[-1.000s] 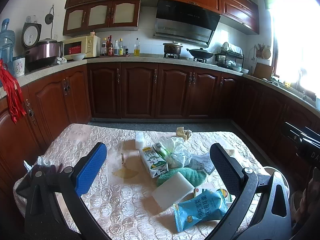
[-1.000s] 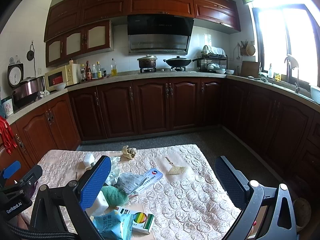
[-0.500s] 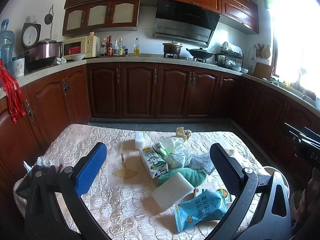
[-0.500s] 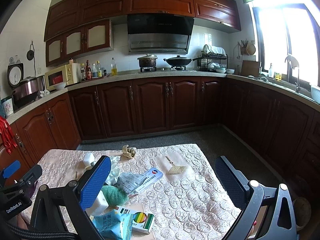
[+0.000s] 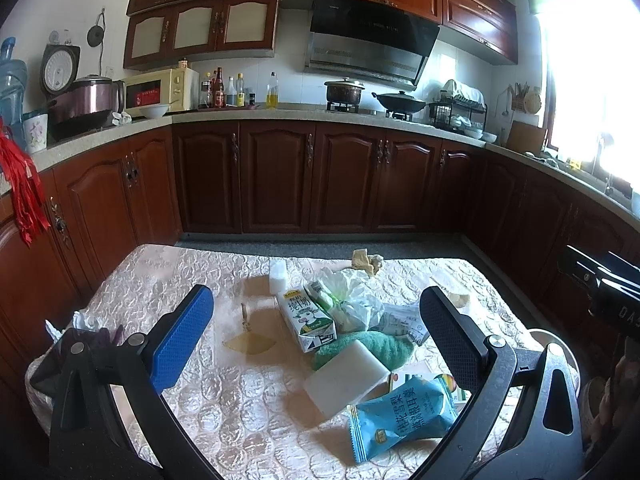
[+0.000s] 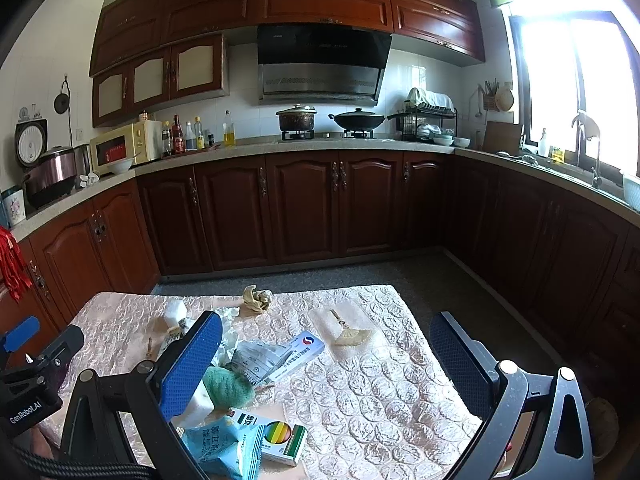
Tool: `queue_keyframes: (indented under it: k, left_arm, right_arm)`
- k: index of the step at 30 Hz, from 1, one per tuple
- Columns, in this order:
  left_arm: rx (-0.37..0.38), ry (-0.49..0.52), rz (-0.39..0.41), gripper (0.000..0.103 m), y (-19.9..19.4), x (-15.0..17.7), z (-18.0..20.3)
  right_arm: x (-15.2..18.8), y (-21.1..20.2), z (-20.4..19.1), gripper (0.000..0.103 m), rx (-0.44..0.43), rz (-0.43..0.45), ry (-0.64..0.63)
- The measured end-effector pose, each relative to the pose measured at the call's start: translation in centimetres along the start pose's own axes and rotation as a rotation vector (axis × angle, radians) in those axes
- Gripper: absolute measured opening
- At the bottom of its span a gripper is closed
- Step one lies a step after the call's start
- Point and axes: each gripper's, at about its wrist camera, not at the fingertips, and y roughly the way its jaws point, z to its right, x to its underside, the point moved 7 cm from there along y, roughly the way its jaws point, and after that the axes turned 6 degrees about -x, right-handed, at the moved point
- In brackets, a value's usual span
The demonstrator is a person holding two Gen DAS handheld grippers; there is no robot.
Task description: Collect trash
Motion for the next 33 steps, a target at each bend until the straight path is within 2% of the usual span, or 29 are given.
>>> queue_keyframes:
  k: [33]
  left_arm:
    - [-0.010,-0.005,-0.048,0.103,1.3,1.3,-0.1]
  right_arm:
    - [2.0,1.7,0.5,0.103,0.003,-0.078,0.000]
